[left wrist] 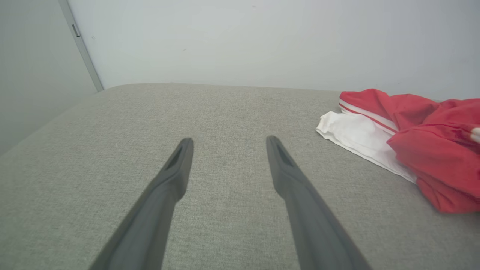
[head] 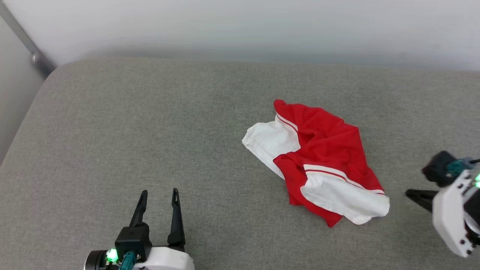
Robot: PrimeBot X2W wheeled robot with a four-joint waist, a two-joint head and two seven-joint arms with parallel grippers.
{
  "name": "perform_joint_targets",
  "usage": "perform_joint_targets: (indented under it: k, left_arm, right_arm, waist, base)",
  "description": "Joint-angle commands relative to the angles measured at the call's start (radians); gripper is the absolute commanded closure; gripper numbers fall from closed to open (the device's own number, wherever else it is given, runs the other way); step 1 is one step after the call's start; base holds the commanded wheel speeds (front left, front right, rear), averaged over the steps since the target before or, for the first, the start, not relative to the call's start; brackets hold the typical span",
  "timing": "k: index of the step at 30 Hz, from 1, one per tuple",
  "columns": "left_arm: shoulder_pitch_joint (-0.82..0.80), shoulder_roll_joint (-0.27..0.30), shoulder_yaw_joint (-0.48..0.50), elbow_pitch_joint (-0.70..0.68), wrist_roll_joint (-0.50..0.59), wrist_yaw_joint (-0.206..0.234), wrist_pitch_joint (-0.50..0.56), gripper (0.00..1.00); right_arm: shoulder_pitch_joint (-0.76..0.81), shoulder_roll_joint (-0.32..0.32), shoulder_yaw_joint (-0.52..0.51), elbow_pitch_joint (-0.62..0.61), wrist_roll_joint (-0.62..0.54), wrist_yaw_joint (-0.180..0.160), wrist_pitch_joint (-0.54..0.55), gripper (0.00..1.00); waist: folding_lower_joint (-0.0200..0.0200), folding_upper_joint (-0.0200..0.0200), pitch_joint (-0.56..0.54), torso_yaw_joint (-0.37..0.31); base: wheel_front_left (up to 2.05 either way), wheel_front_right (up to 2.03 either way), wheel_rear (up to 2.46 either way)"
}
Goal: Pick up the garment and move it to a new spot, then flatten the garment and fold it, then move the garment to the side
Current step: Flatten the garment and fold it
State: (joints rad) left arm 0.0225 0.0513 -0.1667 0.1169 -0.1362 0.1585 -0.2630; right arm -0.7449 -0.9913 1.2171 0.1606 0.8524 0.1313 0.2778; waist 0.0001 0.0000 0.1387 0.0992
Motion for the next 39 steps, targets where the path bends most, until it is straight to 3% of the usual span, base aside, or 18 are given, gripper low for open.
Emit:
perform_joint_targets:
  k: [1, 5, 9, 15, 20, 21, 22, 27, 31, 35, 39]
  left_arm:
    - [0.014, -0.001, 0.004, -0.001, -0.004, -0.001, -0.003, 0.00]
    - [0.032, -0.001, 0.011, -0.006, -0.006, 0.001, -0.003, 0.00]
    - [0.042, -0.001, 0.016, -0.008, -0.001, -0.003, -0.003, 0.00]
    - [0.058, -0.001, 0.026, 0.000, 0.009, -0.009, -0.003, 0.00]
    - [0.084, -0.001, 0.038, -0.002, 0.018, -0.013, -0.003, 0.00]
    - [0.087, -0.001, 0.039, -0.002, 0.019, -0.015, -0.003, 0.00]
    - [0.091, -0.001, 0.041, -0.001, 0.020, -0.016, -0.003, 0.00]
    - [0.101, -0.001, 0.046, -0.001, 0.025, -0.022, -0.003, 0.00]
    - [0.098, -0.001, 0.040, 0.000, 0.028, -0.026, -0.003, 0.00]
    - [0.094, -0.001, 0.034, 0.000, 0.028, -0.026, -0.003, 0.00]
    - [0.090, -0.001, 0.029, -0.001, 0.023, -0.026, -0.003, 0.00]
  right_arm:
    - [0.046, -0.022, -0.024, 0.003, 0.028, -0.001, -0.023, 1.00]
    - [0.139, -0.073, -0.100, 0.044, 0.087, -0.001, -0.076, 1.00]
    - [0.244, -0.061, -0.207, 0.147, 0.139, -0.001, -0.184, 1.00]
    - [0.407, 0.072, -0.404, 0.350, 0.151, -0.001, -0.459, 1.00]
    - [0.502, 0.197, -0.573, 0.407, 0.112, -0.001, -0.538, 1.00]
    - [0.513, 0.216, -0.619, 0.412, 0.095, -0.001, -0.542, 0.60]
    - [0.521, 0.239, -0.673, 0.403, 0.073, -0.001, -0.543, 0.00]
    - [0.591, 0.342, -0.937, 0.272, -0.079, -0.001, -0.542, 0.00]
    - [0.610, 0.401, -1.083, 0.119, -0.185, -0.001, -0.543, 0.00]
    - [0.577, 0.424, -1.140, -0.040, -0.240, -0.001, -0.504, 0.00]
    - [0.535, 0.377, -1.061, -0.197, -0.254, -0.001, -0.374, 0.00]
  waist:
    - [-0.0001, 0.0000, -0.021, -0.013]
    - [-0.0001, 0.0000, -0.034, -0.024]
    - [-0.0001, 0.0000, -0.045, -0.033]
    - [-0.0001, 0.0000, -0.074, -0.035]
    - [-0.0001, 0.0000, -0.106, -0.048]
    - [-0.0001, 0.0000, -0.110, -0.050]
    - [-0.0001, 0.0000, -0.115, -0.052]
    - [-0.0001, 0.0000, -0.127, -0.058]
    - [-0.0001, 0.0000, -0.130, -0.050]
    - [-0.0001, 0.0000, -0.130, -0.037]
    - [-0.0001, 0.0000, -0.123, -0.022]
  base:
    - [0.00, 0.00, 0.00]
    - [0.00, 0.00, 0.00]
    - [0.00, 0.00, 0.00]
    - [0.00, 0.00, 0.00]
    - [0.00, 0.00, 0.00]
    - [0.00, 0.00, 0.00]
    - [0.00, 0.00, 0.00]
    - [0.00, 0.00, 0.00]
    - [0.00, 0.00, 0.00]
    - [0.00, 0.00, 0.00]
    - [0.00, 0.00, 0.00]
